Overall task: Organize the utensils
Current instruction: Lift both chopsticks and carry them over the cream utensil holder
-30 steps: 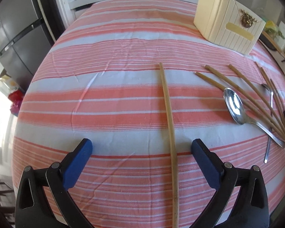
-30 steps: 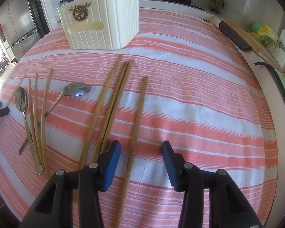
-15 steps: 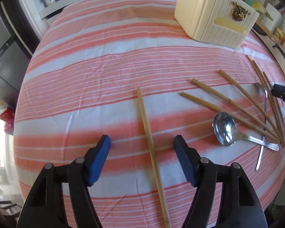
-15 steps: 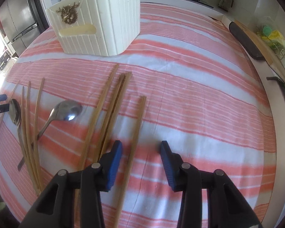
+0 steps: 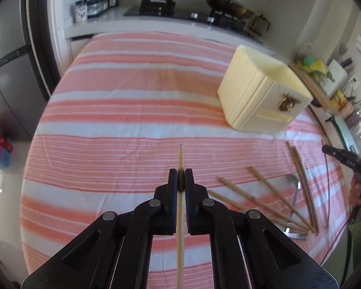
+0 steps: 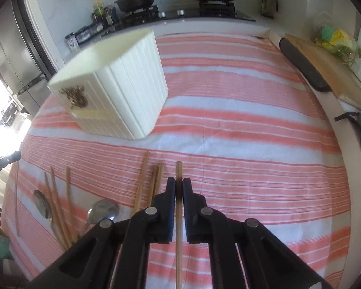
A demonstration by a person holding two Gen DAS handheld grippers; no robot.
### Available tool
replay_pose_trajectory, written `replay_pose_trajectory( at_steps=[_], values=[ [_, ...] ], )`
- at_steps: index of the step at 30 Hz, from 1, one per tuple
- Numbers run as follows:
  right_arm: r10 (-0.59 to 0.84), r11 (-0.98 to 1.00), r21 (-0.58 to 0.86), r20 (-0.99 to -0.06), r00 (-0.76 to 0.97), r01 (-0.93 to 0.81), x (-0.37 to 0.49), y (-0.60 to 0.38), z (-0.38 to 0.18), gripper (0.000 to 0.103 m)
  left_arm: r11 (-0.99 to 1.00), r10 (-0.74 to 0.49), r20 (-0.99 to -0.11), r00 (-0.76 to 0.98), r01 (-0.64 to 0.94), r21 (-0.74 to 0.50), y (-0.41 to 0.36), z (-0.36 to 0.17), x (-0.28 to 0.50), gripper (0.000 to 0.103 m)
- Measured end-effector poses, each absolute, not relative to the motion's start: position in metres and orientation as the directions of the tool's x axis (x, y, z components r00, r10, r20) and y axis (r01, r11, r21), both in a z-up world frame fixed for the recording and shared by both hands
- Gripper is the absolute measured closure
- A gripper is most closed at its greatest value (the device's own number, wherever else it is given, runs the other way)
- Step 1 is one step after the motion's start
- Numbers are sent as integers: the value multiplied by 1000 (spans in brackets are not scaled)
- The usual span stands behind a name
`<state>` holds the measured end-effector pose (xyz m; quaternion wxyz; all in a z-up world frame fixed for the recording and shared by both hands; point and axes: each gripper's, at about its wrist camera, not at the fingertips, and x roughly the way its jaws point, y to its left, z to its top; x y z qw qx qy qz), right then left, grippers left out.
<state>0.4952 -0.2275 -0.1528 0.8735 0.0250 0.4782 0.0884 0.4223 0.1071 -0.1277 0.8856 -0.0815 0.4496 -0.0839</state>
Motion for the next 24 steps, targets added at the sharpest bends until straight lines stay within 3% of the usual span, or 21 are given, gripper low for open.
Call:
replay_pose_trajectory(
  at_steps=[7, 14, 24],
  values=[
    [232, 972, 153, -701, 674, -175, 431, -229, -65, 97, 958, -274, -639, 719, 144, -249, 108, -49, 370, 99],
    [249, 968, 138, -571, 782, -208, 373, -220, -8, 97, 946, -310, -523, 794, 204, -251, 97, -3, 342, 99],
    [247, 969, 127, -431, 868, -212, 398, -206, 45, 97, 937, -335, -437, 835, 245, -248, 80, 57, 377, 99]
  ],
)
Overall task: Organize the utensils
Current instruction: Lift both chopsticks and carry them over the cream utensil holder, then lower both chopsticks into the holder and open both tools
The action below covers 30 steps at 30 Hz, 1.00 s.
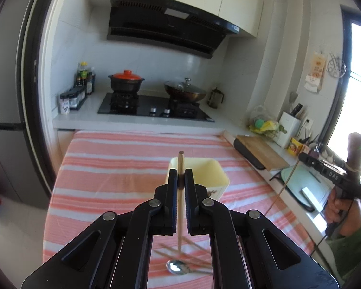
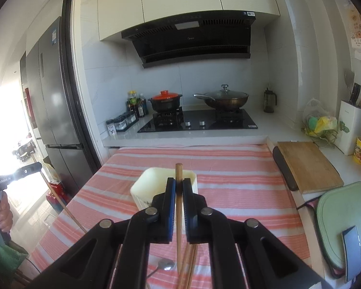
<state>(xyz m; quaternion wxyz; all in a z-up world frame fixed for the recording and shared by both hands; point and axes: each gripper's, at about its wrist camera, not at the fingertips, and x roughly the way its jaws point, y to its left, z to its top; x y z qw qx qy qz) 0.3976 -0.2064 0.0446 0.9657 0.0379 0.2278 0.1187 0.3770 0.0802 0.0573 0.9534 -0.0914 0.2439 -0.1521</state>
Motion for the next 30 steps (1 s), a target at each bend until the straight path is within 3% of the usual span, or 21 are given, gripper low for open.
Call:
replay_pose_trajectory(
  at_steps=[9, 13, 23, 30],
  values=[
    [273, 961, 137, -302, 913, -241, 470, -179, 102, 97, 930, -339, -371, 864, 249, -269, 55, 99, 460, 99],
    [259, 966, 88, -278, 925, -243, 503, -163, 103, 97, 938, -326, -368, 871, 247, -245, 36, 98, 494, 99],
    [260, 965, 129, -523, 811, -226, 594, -155, 6, 97, 945, -325, -552, 768, 244, -217, -7, 18, 571, 99],
    [250, 968, 148, -613, 749, -202, 619, -163, -36, 97, 952, -304, -636, 709, 215, -216, -20, -24, 594, 99]
  ],
)
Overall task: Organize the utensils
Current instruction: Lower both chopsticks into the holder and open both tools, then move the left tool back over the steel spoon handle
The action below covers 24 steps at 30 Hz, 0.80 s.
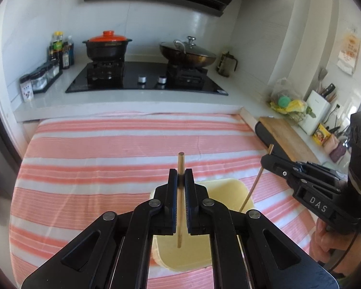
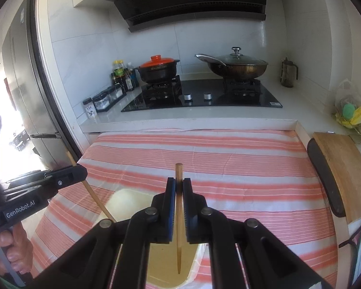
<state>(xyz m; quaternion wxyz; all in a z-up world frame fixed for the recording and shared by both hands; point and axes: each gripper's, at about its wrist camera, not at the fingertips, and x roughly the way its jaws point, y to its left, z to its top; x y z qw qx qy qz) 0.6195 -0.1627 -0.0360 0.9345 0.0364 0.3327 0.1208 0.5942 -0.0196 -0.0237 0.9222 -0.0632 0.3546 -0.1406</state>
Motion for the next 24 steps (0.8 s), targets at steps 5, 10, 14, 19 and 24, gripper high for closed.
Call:
replay_pose_trajectory(
  at_steps=[5, 10, 14, 19, 24],
  values=[
    [255, 967, 160, -622, 740, -199, 621, -165, -34, 91, 956, -289, -645, 707, 178, -233, -17, -21, 591, 70],
    [268, 963, 156, -581, 769, -217, 584, -177, -13, 69, 954, -291, -604, 742, 175, -244, 4, -6, 543, 45],
    [267, 963, 122, -590, 762, -242, 532, -188, -14, 68, 955, -293, -633, 716, 191, -226, 21, -21, 478, 27],
    [210, 974, 63, -610, 764, -218, 432, -214, -61, 57, 960, -281, -685, 672, 197, -201, 30, -79, 381, 21],
    [44, 998, -5, -634, 772, -60, 338, -236, -129, 57, 971, -228, -739, 634, 91, -221, 32, -146, 305, 20]
  ],
)
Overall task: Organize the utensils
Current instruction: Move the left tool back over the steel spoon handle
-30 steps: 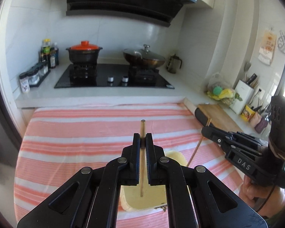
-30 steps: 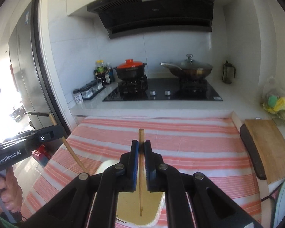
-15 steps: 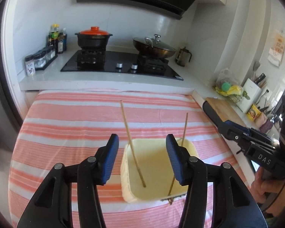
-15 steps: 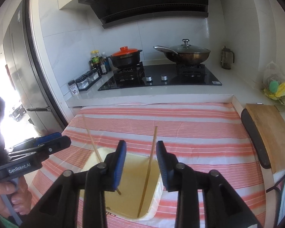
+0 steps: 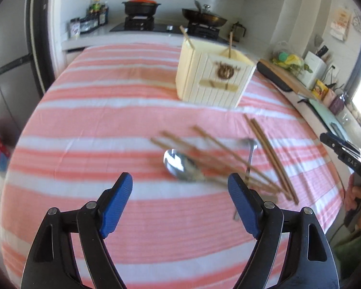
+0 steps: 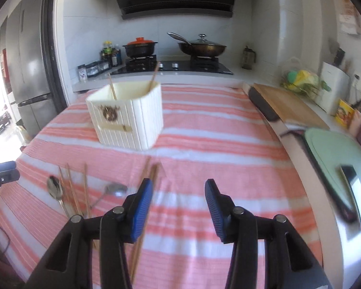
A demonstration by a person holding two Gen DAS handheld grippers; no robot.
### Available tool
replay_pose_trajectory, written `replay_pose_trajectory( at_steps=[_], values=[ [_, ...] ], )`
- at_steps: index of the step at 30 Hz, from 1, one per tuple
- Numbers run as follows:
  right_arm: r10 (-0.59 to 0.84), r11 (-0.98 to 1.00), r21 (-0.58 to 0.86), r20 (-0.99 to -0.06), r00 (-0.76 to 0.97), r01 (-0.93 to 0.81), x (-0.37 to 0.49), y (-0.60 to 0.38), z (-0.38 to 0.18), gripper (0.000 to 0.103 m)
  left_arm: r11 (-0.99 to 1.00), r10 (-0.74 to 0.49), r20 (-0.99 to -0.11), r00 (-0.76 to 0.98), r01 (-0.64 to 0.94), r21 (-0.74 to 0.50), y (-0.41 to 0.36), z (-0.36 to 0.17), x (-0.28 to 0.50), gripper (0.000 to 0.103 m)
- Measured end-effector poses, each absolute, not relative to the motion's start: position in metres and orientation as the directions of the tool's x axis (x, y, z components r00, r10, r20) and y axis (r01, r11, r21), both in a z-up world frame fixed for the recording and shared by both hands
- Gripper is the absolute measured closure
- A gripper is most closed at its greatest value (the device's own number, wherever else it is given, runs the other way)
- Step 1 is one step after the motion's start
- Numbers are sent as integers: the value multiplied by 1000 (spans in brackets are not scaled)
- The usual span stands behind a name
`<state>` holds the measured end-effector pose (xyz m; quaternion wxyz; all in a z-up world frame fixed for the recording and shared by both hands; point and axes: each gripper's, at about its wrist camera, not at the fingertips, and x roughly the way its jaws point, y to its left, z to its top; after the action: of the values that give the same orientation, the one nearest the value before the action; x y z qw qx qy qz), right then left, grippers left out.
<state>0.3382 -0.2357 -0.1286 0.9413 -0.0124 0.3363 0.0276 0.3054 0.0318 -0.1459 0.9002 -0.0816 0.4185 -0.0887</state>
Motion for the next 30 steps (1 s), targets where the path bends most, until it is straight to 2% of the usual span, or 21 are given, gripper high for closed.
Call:
replay_pose_trajectory(
  at_steps=[4, 9, 14, 24, 30],
  values=[
    [-43, 999, -11, -638, 769, 47, 295, -246, -164, 57, 951, -259, -751, 608, 23, -309, 29, -177, 282, 20],
    [-92, 996, -64, -647, 757, 66, 287, -249, -186, 57, 970, -204, -765, 611, 20, -243, 17, -180, 277, 20],
    [-91, 996, -41, -655, 750, 84, 297, -261, -200, 57, 968, -211, -753, 623, 25, -251, 13, -174, 279, 17],
    [-86, 996, -41, -673, 735, 79, 308, -258, -212, 57, 925, -290, -759, 583, -33, -379, -10, -184, 305, 15],
    [-102, 995, -64, -669, 736, 80, 307, -255, -212, 57, 939, -251, -787, 563, -57, -339, -40, -194, 323, 15]
  ],
)
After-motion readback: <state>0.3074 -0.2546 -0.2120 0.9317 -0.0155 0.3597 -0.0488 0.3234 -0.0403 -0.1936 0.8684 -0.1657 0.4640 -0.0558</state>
